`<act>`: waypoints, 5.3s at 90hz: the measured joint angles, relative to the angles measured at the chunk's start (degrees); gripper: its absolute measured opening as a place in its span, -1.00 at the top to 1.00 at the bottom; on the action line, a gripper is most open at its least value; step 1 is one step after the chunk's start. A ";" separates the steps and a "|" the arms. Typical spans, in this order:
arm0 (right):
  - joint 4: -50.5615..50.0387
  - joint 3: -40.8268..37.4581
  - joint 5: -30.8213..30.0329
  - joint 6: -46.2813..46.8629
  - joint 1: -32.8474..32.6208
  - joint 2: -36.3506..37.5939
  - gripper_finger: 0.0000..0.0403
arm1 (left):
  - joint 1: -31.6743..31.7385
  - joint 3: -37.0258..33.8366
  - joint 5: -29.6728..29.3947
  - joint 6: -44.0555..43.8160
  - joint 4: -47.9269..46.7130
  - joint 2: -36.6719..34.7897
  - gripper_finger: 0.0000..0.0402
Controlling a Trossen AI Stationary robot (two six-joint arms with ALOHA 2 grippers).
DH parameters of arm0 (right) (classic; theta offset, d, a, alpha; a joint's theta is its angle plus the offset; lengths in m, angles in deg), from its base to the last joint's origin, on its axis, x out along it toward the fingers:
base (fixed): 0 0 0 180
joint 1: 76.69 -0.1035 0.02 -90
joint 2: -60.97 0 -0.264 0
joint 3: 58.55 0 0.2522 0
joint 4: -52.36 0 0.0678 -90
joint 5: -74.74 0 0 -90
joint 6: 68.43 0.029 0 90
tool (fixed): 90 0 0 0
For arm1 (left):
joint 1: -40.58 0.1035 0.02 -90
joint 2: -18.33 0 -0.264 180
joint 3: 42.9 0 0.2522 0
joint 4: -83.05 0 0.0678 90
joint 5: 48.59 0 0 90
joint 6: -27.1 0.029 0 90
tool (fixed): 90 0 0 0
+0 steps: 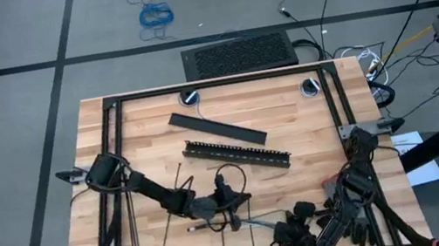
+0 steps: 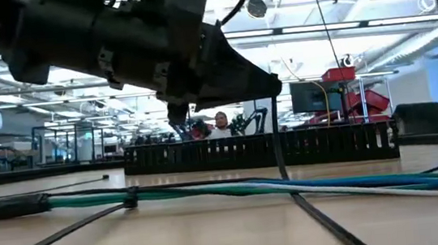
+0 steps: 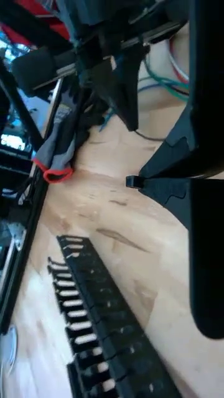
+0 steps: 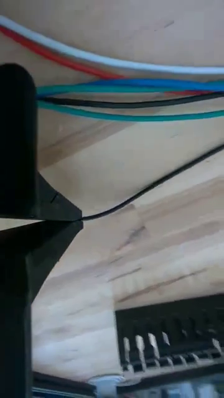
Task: Ziptie cables
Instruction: Wrap the cable wires with the black zip tie
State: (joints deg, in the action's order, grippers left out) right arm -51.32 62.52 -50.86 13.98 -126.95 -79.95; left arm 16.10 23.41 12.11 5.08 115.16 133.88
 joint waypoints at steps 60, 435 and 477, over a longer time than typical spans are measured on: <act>-0.16 0.54 -8.70 8.52 -5.28 -0.31 0.21 | -3.70 0.00 -5.28 -6.19 -0.45 0.00 1.00; 85.53 -6.67 -18.23 -62.31 -7.06 -2.41 0.99 | -6.61 11.28 -1.22 -7.32 -3.46 13.51 1.00; 69.97 -6.70 -25.51 -43.68 -8.41 2.09 1.00 | -6.30 11.26 -1.42 0.12 -1.89 13.51 1.00</act>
State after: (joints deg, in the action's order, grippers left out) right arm 18.65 55.82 -76.36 -29.70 -135.36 -77.86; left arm 9.80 34.67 10.69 5.21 113.27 147.39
